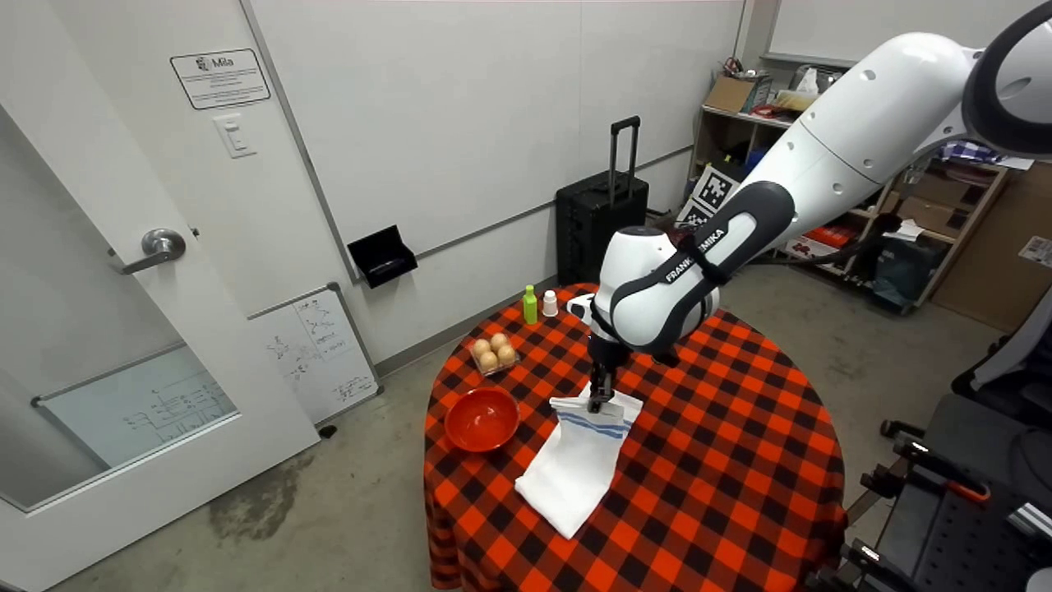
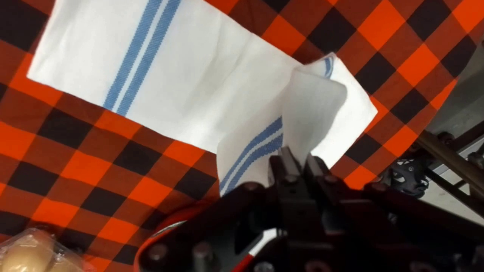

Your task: Fold the towel on the table

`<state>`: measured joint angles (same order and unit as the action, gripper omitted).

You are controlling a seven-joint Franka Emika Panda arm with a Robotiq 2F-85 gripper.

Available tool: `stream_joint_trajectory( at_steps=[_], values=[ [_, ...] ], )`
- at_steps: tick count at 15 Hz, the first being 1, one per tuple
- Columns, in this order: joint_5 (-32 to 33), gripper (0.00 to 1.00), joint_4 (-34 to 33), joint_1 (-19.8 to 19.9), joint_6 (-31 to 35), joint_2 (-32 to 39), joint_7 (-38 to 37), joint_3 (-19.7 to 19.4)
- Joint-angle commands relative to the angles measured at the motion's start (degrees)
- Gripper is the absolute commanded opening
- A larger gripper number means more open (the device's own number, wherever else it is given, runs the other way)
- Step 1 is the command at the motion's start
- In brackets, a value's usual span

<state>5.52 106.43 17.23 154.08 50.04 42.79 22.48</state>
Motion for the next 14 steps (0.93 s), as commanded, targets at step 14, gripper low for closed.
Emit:
stream_joint_trajectory(
  at_steps=[14],
  values=[
    [-0.7, 0.01, -6.5, -4.1, 2.7, 1.5, 5.7, -2.8]
  ],
)
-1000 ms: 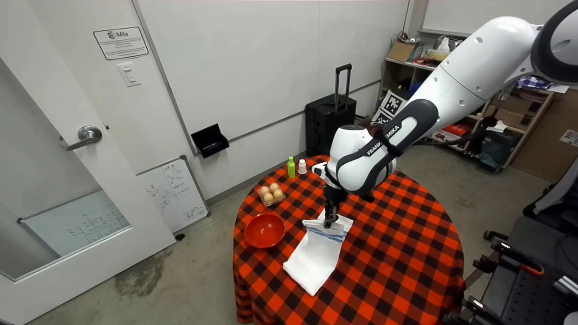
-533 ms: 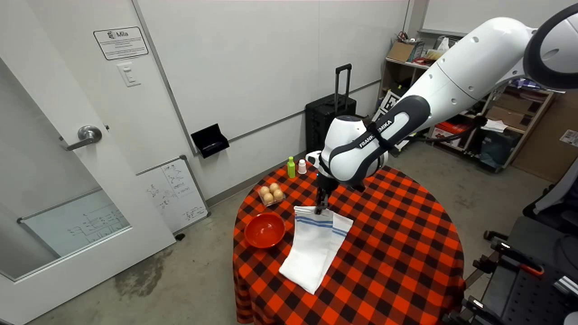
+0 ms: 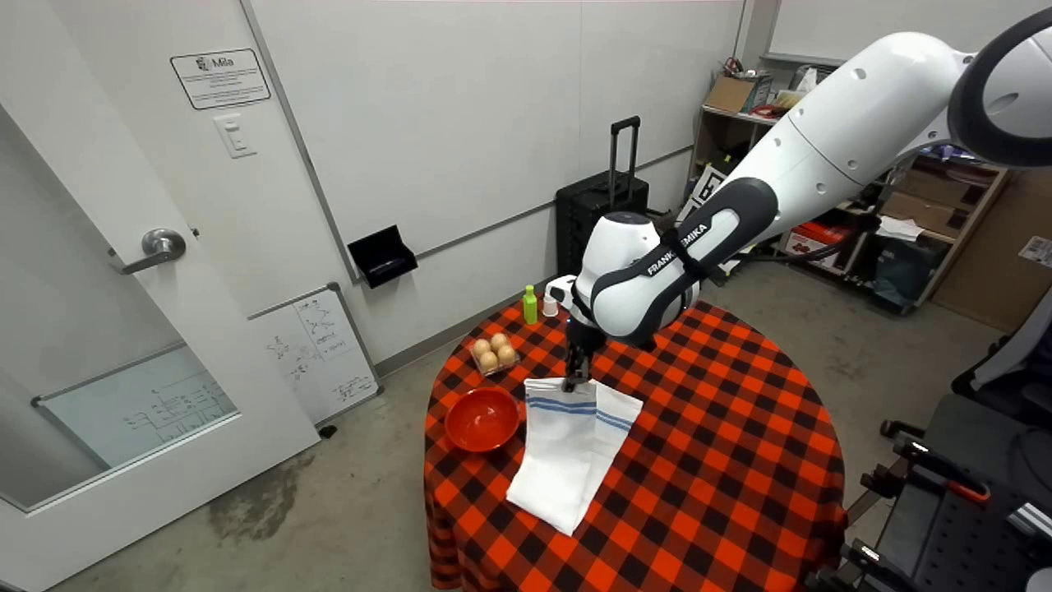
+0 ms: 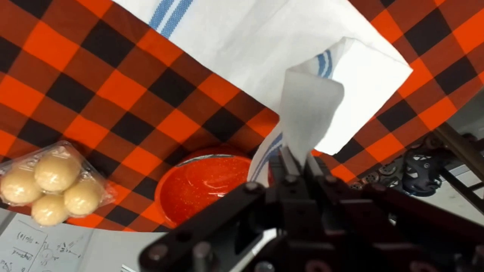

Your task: Fold the towel on the table

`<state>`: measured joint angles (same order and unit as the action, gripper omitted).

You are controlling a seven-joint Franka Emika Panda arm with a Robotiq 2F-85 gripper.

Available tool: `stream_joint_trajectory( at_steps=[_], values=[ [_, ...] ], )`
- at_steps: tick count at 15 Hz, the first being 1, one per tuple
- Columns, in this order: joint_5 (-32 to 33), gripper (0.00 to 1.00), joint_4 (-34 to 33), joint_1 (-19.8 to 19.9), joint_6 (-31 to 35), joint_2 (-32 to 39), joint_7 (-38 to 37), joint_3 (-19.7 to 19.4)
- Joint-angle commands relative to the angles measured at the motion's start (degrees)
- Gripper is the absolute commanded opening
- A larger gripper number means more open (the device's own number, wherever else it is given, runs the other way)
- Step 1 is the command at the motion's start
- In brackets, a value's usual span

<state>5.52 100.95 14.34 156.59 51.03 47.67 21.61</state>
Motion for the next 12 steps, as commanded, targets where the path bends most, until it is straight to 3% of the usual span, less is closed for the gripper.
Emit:
stream_joint_trajectory(
  at_steps=[1, 12],
  values=[
    [-0.7, 0.01, -1.2, -1.4, 0.0, 0.6, 0.6, -2.5],
    [-1.3, 0.01, -3.0, -1.5, -2.3, 2.5, -1.7, -6.4]
  ],
)
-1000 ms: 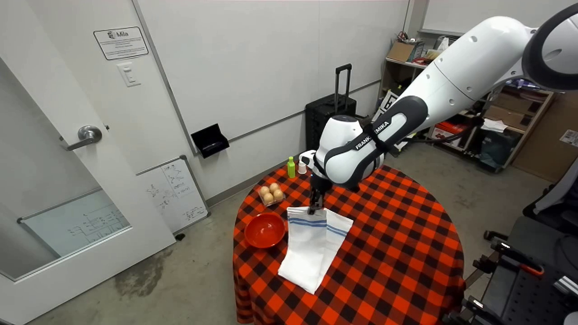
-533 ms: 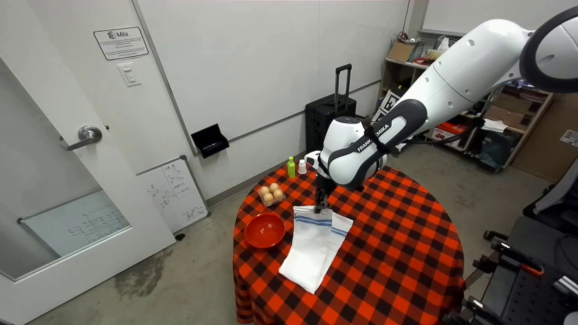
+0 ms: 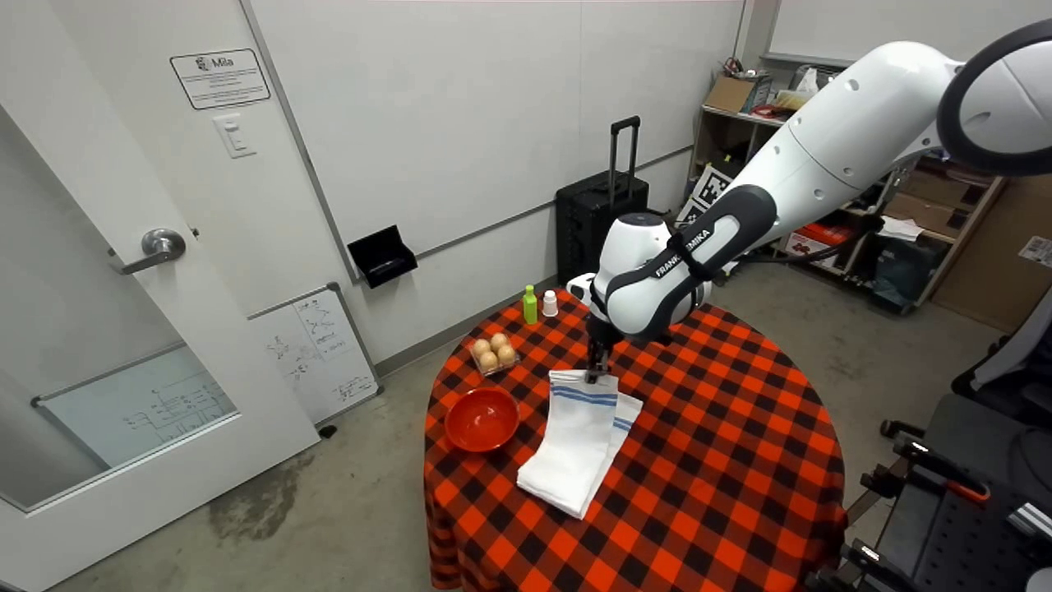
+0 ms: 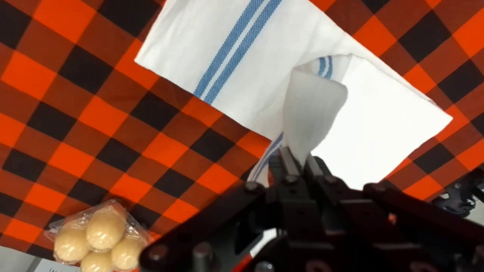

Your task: Fold the towel on the table

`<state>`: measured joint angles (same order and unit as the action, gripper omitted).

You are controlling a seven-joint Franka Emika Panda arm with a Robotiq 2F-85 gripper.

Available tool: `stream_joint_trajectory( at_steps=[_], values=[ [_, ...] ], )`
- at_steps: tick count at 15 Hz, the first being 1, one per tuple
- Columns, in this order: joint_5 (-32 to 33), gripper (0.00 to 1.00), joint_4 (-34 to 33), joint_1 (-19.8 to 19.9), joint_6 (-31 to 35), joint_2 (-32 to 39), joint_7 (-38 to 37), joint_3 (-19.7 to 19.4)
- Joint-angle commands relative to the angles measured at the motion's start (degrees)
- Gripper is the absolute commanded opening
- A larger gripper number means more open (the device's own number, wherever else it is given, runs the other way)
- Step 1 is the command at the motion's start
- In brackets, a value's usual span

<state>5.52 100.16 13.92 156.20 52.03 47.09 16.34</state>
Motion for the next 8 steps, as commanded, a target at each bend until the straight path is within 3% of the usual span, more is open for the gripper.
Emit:
stream_joint_trajectory(
  at_steps=[1, 8],
  values=[
    [-1.4, 0.01, -2.4, -1.0, -2.3, 1.9, -1.3, -1.2],
    [-3.1, 0.01, -6.4, -0.4, -8.7, 6.1, -1.5, -0.9]
  ],
)
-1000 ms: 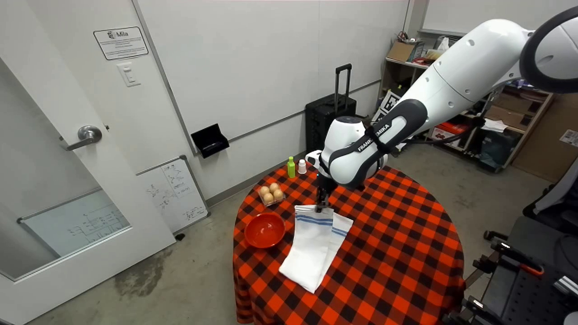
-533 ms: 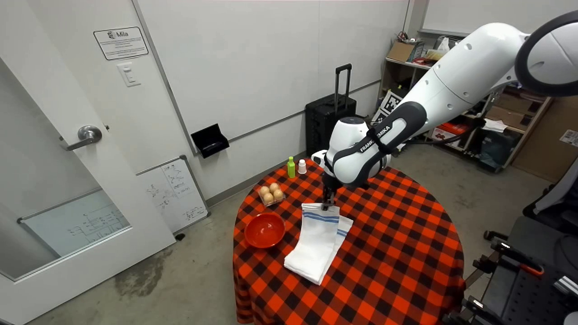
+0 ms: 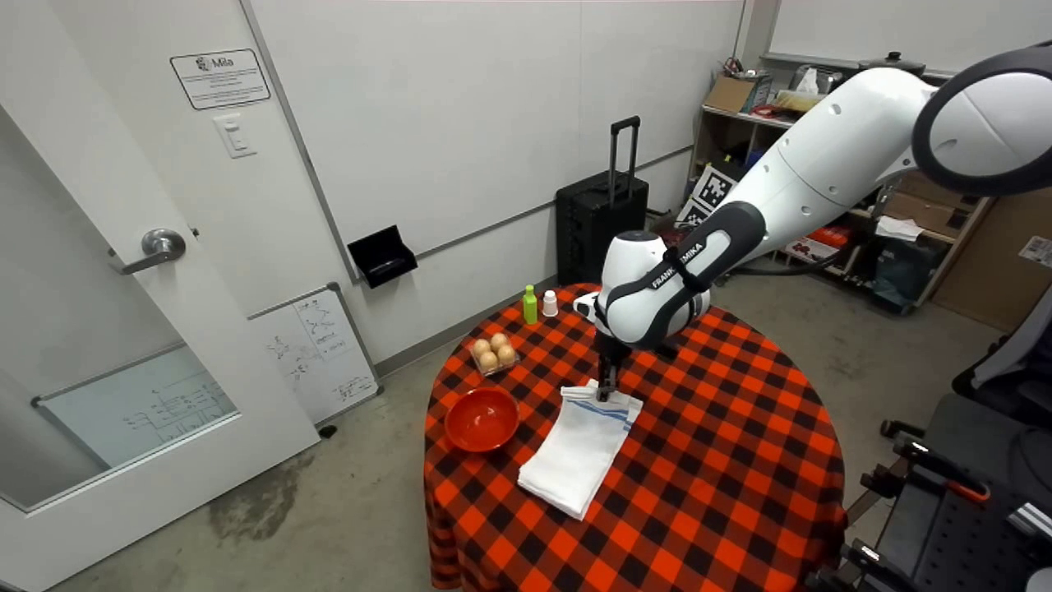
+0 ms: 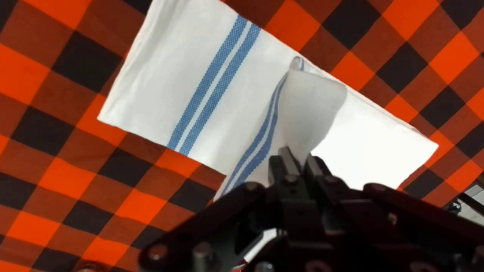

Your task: Fold the towel on the table

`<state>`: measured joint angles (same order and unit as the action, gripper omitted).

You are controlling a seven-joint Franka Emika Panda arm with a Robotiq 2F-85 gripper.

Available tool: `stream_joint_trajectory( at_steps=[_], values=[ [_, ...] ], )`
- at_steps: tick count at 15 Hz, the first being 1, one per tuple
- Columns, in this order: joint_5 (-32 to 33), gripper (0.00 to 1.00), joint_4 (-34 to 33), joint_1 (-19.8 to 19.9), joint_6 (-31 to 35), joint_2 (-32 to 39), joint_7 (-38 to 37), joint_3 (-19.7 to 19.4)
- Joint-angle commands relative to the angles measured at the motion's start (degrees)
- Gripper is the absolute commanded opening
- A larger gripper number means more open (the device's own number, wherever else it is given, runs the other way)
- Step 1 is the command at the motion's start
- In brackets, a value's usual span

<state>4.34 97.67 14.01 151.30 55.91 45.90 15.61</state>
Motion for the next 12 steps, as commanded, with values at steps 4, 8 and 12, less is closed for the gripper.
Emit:
stream_joint_trajectory(
  at_steps=[4, 8, 12],
  values=[
    [-2.2, 0.01, -7.0, -0.6, -5.5, 4.1, 0.3, -0.7],
    [-1.7, 0.01, -10.1, -0.9, -6.2, 5.7, 0.1, -2.1],
    [-1.2, 0.01, -12.3, -1.6, -6.3, 7.5, -1.4, -4.7]
  ],
)
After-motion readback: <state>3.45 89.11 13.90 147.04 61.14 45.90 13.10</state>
